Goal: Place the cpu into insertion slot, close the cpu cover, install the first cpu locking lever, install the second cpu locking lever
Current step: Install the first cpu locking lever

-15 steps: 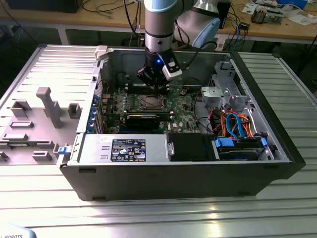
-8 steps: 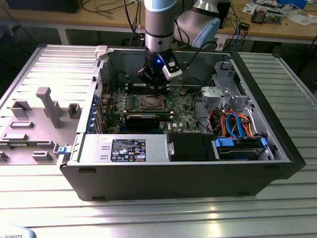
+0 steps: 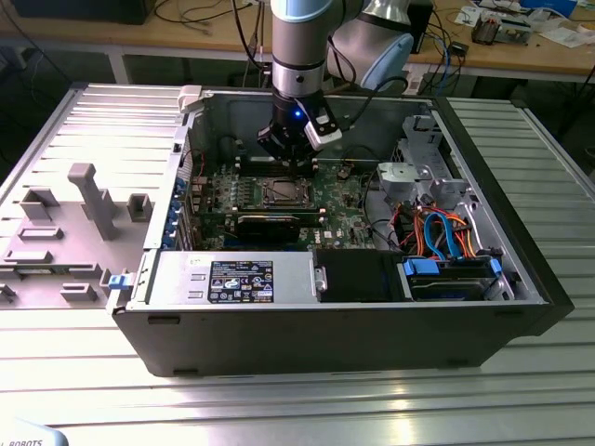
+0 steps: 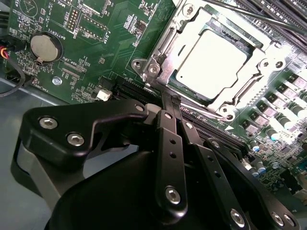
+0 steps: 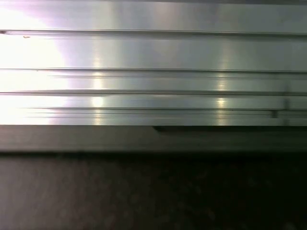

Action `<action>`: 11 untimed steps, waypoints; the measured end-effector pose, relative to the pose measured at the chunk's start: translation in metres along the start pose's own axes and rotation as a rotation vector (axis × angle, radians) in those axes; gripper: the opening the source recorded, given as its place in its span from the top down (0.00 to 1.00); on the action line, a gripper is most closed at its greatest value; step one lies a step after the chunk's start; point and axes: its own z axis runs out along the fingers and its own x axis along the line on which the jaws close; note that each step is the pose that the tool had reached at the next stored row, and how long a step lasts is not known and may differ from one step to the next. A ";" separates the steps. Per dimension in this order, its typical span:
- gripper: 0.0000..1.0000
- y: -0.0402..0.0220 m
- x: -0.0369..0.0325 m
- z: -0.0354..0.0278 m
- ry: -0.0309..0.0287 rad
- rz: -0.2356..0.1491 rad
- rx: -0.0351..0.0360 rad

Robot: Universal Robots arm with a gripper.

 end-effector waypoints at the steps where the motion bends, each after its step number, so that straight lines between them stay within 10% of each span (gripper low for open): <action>1: 0.89 0.0000 0.0000 0.0000 -0.0001 0.000 0.0000; 11: 0.89 0.0000 -0.0001 0.0000 -0.0043 0.000 0.0003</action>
